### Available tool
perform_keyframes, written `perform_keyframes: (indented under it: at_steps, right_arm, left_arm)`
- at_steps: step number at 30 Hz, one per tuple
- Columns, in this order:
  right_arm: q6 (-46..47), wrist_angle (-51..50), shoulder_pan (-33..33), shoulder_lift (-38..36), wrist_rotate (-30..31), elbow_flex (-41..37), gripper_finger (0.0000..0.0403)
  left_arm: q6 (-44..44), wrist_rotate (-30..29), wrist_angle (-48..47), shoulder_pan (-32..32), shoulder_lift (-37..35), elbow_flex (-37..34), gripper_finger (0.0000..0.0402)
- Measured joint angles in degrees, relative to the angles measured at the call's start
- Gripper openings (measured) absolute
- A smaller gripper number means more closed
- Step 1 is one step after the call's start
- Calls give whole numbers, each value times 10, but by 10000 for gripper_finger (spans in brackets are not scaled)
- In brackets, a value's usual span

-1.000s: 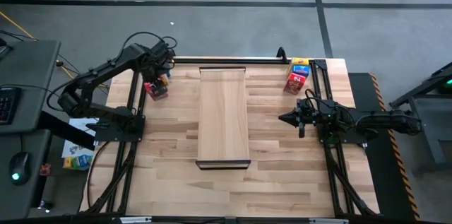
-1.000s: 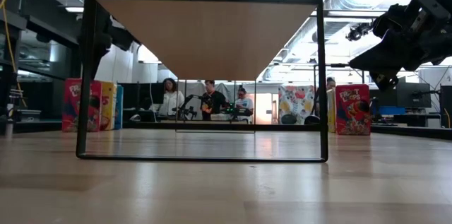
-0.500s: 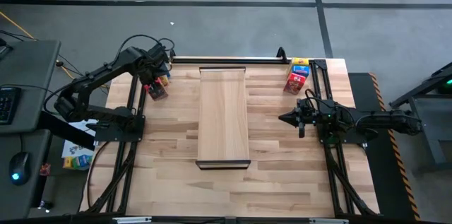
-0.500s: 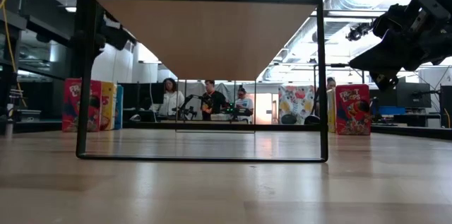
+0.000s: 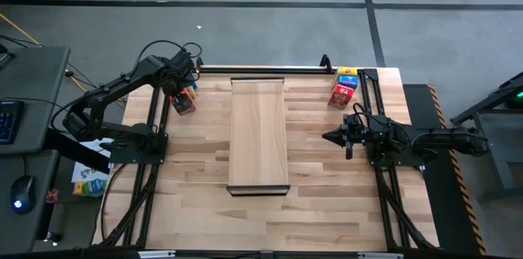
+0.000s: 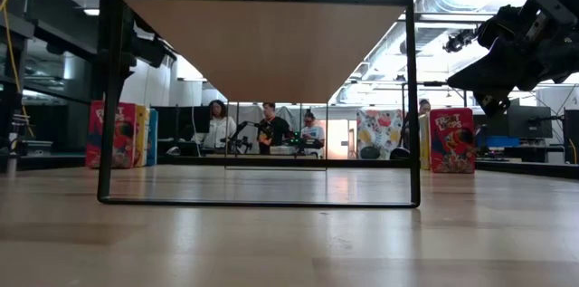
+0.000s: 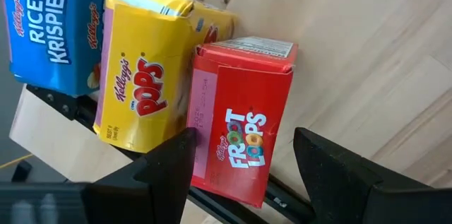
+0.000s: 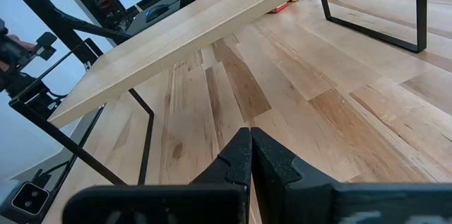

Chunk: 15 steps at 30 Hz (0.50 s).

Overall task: Stack cereal on shelf
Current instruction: Put the left red cereal box on the shelf

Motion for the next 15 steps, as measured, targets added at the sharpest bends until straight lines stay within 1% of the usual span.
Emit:
perform_keyframes:
  at_steps: [4,10,15]
  right_arm:
    - [0,0,0,0,0,0,0]
    - [0,0,0,0,0,0,0]
    - [0,0,0,0,0,0,0]
  left_arm:
    - [0,-1,0,-1,-7,0,229]
    - [-45,-10,4,-1,-35,0,229]
    - [-31,-15,4,-1,-67,0,229]
